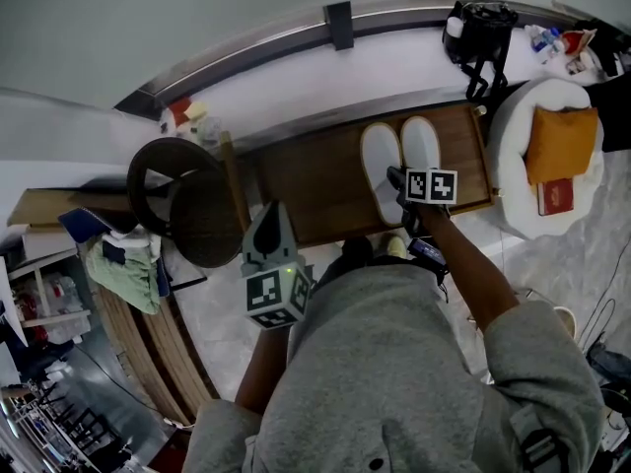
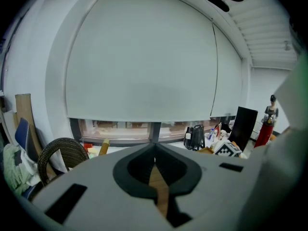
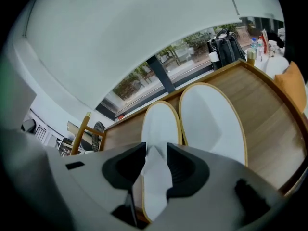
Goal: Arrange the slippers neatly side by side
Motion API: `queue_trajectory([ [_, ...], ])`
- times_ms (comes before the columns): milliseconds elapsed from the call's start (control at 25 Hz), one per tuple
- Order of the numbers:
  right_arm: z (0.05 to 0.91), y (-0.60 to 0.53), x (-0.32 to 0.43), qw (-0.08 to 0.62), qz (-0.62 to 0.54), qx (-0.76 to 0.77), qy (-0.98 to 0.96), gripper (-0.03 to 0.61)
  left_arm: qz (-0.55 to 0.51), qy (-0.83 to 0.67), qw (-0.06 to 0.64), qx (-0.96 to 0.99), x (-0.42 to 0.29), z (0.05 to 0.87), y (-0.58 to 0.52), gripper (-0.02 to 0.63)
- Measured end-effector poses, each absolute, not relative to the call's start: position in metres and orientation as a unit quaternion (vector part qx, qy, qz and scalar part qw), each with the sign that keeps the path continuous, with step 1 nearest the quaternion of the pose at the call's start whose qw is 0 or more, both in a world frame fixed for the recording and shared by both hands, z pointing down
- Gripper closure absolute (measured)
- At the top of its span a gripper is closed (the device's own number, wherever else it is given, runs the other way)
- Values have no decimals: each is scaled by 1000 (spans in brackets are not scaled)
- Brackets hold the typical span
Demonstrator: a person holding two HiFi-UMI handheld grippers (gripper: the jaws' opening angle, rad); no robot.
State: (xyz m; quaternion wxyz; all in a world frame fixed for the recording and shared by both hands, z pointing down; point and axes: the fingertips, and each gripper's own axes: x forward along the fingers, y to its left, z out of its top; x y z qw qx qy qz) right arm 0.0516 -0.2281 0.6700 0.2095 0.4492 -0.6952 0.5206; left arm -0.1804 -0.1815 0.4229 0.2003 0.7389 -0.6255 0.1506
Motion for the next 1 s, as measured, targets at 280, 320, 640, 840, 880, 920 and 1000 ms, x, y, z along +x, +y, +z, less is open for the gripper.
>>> queue_trajectory([
  [280, 618, -218, 76, 226, 441, 419, -761, 453, 143, -623, 207, 741, -154, 420, -165, 598],
  [320, 609, -216, 82, 223, 430, 417, -769, 453, 142, -622, 206, 742, -149, 420, -163, 598],
  [640, 524, -198, 143, 198, 274, 432, -837, 535, 128, -616, 197, 752, -101, 406, -141, 598],
  [840, 475, -174, 195, 166, 197, 466, -846, 543, 127, -616, 193, 753, -75, 404, -118, 598],
  [880, 468, -168, 207, 160, 187, 478, -843, 543, 126, -616, 193, 753, -68, 404, -113, 598],
  [920, 461, -163, 218, 155, 179, 489, -840, 543, 125, -616, 193, 753, -63, 403, -108, 598],
  [1000, 450, -155, 234, 144, 168, 506, -833, 545, 119, -618, 194, 753, -55, 402, -99, 598],
])
